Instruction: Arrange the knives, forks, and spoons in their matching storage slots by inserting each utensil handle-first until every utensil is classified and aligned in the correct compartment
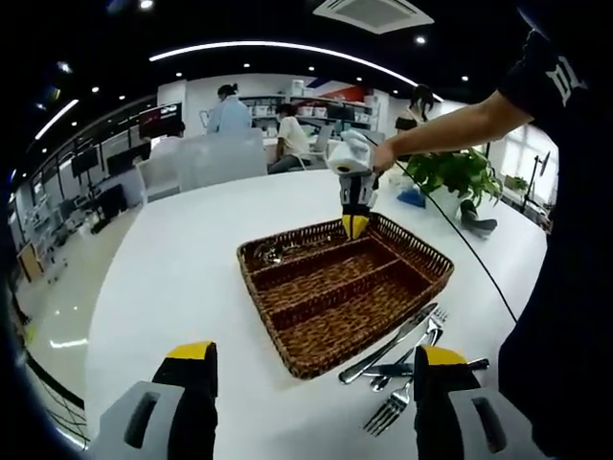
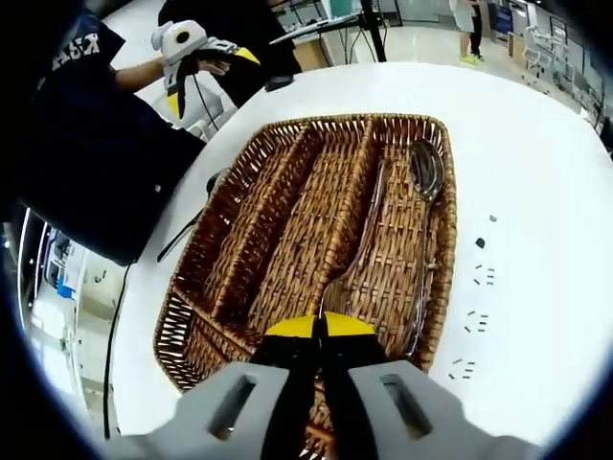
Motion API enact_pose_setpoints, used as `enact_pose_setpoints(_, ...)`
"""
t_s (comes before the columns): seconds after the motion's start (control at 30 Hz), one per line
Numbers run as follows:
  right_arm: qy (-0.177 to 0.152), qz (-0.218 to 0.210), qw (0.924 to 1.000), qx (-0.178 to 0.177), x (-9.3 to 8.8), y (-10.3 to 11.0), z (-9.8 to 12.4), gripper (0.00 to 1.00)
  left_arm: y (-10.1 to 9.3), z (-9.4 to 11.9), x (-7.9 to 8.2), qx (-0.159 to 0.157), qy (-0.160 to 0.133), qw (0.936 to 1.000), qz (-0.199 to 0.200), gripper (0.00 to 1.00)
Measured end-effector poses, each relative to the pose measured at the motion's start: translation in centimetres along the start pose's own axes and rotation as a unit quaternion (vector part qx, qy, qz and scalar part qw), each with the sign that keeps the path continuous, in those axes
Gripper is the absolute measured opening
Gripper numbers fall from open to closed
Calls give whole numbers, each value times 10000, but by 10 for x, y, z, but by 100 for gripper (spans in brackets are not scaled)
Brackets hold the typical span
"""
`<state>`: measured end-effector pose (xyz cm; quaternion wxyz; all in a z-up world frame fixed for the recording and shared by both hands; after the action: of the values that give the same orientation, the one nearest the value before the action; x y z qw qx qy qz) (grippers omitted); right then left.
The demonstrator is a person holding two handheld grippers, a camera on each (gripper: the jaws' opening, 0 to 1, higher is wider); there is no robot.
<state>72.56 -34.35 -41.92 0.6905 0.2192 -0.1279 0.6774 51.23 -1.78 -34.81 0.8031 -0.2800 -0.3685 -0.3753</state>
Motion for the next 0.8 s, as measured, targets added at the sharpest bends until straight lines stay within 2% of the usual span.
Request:
enact_pose_setpoints(0.23, -4, -76, 10000, -46, -1, -1, 5, 1, 0, 2, 0, -3, 7, 10000, -26, 88)
enact_pose_setpoints(0.4, 28, -115, 9999, -82, -2, 1, 9, 5, 0, 3, 0, 2, -8, 10000, -47, 88)
enact_pose_setpoints(0.47, 71, -170, 9996, -198, -2, 4, 14, 9, -1, 4, 2, 3, -50, 10000, -68, 88)
enact_pose_setpoints(0.63, 14, -285, 9974, -662, -2, 14, 29, 29, -2, 5, 6, -54, -119, 9998, -167, 89)
enact_pose_setpoints(0.7, -105, -388, 9942, -995, -3, 21, 36, 34, -3, 4, 8, -127, -178, 9995, -215, 90)
enact_pose_setpoints(0.77, -282, -455, 9894, -1351, 0, 34, 43, 46, -5, 5, 10, -193, -207, 9992, -279, 90)
enact_pose_setpoints(0.8, -320, -462, 9891, -1362, 0, 38, 44, 51, -6, 5, 11, -218, -226, 9990, -308, 91)
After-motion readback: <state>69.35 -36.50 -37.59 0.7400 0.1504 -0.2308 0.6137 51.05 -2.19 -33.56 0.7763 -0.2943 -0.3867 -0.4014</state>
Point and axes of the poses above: the point that each gripper's makers call its tool centre point, and the gripper's own axes: z roughly backward along the fingers, y roughly to its left, x roughly out of its top, the point moved 9 cm from there along z, roughly backward along the fingers, and after that the axes turned 12 degrees about -x, right-handed, at the moved point
